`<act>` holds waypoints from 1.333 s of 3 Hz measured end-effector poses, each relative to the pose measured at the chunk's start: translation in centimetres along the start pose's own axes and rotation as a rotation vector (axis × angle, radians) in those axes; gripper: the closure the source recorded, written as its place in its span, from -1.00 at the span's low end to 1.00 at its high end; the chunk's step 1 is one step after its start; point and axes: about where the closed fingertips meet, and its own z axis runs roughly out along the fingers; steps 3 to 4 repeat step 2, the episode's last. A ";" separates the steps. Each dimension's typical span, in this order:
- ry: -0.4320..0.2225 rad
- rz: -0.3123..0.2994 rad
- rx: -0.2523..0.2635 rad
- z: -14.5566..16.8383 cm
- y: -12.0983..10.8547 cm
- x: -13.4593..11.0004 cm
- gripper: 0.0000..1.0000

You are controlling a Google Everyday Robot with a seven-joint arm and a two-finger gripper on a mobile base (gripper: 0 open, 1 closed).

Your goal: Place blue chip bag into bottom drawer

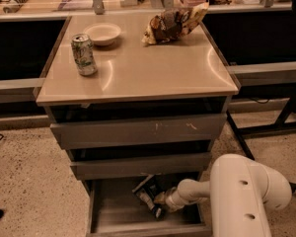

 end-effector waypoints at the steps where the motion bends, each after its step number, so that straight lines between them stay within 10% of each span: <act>1: 0.000 0.000 0.000 0.0 0.0 0.0 -1.00; 4: 0.000 0.000 0.000 0.0 0.0 0.0 -1.00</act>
Offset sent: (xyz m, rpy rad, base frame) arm 0.0000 0.0000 0.0000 0.0000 0.0000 0.0000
